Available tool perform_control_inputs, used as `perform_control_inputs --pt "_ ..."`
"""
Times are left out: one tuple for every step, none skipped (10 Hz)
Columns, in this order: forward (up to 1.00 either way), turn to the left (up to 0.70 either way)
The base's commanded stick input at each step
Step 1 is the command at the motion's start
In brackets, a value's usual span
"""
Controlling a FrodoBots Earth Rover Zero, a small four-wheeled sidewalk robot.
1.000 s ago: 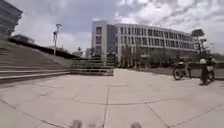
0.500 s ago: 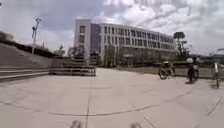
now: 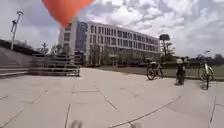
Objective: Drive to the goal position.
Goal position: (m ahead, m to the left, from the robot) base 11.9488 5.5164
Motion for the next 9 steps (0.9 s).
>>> perform_control_inputs --pt "0.91 0.06" --pt "0.91 0.06" --pt "0.91 0.06" --pt "0.91 0.06" --pt "0.91 0.06" --pt "0.91 0.06" --pt "0.91 0.06" --pt "0.91 0.06" --pt "0.91 0.06"
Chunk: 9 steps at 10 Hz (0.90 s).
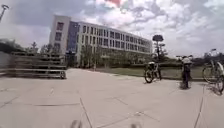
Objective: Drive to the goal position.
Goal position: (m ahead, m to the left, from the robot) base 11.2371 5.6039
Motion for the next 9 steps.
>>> perform_control_inputs --pt "0.91 0.06" --pt "0.91 0.06" --pt "0.91 0.06" --pt "0.91 0.06" --pt "0.91 0.06" --pt "0.91 0.06" --pt "0.91 0.06" --pt "0.91 0.06" --pt "0.91 0.06"
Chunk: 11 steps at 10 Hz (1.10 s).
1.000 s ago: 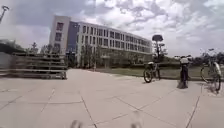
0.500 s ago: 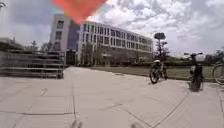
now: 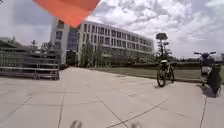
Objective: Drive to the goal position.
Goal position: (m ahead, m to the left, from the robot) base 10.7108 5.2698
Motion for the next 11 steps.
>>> perform_control_inputs --pt "0.91 0.06" --pt "0.91 0.06" --pt "0.91 0.06" --pt "0.91 0.06" --pt "0.91 0.06" --pt "0.91 0.06" --pt "0.91 0.06" --pt "0.91 0.06" --pt "0.91 0.06" --pt "0.91 0.06" --pt "0.91 0.06"
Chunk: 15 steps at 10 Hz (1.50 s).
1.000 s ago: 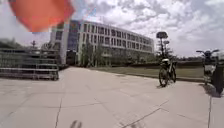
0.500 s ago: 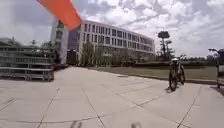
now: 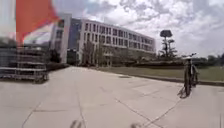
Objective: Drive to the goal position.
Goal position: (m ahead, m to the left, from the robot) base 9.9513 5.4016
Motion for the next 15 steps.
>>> perform_control_inputs --pt "0.91 0.06" --pt "0.91 0.06" --pt "0.91 0.06" --pt "0.9 0.06" --pt "0.31 0.08" --pt "0.07 0.02" --pt "0.07 0.02" --pt "0.08 0.03" --pt "0.07 0.02" --pt "0.07 0.02" --pt "0.08 0.03" --pt "0.07 0.02" --pt "0.08 0.03" --pt "0.08 0.03" --pt "0.08 0.03"
